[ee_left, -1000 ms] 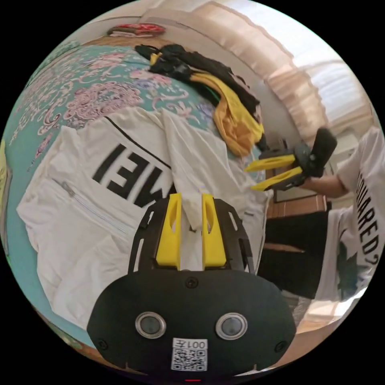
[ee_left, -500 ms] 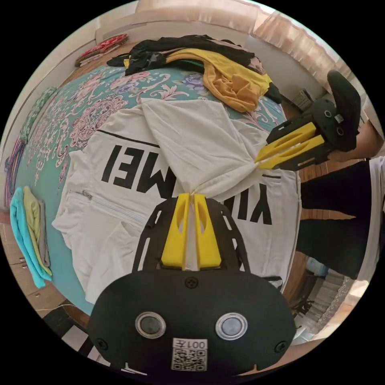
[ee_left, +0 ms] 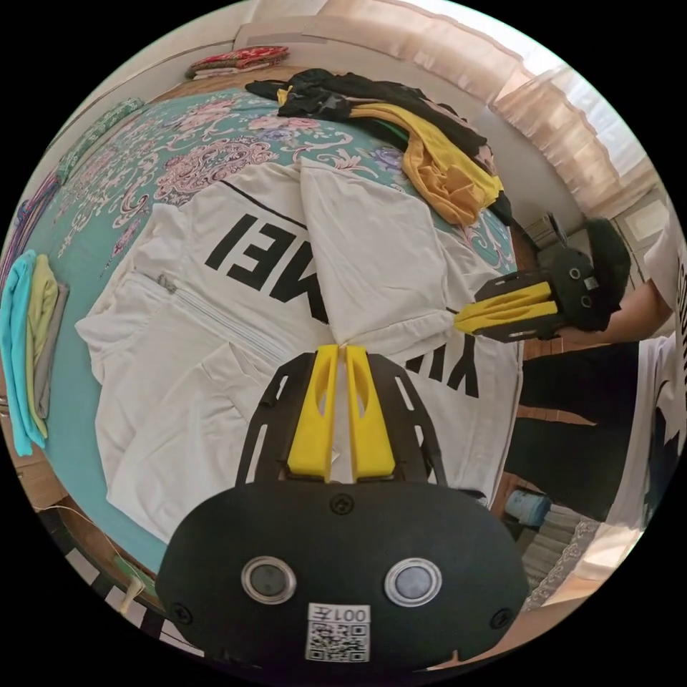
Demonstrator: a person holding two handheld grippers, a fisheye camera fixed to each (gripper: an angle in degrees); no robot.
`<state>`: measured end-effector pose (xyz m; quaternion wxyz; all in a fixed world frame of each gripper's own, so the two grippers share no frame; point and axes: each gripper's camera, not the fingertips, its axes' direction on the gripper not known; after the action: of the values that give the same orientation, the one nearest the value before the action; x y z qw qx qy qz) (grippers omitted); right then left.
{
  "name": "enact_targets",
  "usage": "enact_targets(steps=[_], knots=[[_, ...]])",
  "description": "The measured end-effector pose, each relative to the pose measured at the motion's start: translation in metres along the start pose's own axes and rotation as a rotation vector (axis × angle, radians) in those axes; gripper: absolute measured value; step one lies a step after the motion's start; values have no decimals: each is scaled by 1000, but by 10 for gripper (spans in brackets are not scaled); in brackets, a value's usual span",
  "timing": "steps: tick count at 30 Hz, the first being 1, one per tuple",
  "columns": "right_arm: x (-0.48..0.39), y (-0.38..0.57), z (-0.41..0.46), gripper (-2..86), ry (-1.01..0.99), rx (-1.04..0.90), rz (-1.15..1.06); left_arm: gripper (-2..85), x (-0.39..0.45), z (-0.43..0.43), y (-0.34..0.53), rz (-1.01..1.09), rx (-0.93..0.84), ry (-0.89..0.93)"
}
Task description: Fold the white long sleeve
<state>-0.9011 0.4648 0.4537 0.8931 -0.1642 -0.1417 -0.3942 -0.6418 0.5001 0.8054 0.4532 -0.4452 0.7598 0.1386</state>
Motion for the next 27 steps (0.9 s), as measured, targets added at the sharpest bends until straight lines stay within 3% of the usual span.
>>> enact_targets(steps=[11,16,20,23,27], knots=[[-32,22,1,3,-91,-88,-70,-2,-15,3,40,-99,-8,54],[-43,27,-30,4,-24,20,-110,8,-19,-18,75,-241,99,57],[-58,9,-18,4,-45,-11,-154,7,-10,-19,86,-299,183,110],[-83,7,16,4,27,-102,-201,-6,-6,0,91,-404,103,69],[-110,19,-4,4,81,-41,-234,-9,-7,-13,121,-584,190,65]])
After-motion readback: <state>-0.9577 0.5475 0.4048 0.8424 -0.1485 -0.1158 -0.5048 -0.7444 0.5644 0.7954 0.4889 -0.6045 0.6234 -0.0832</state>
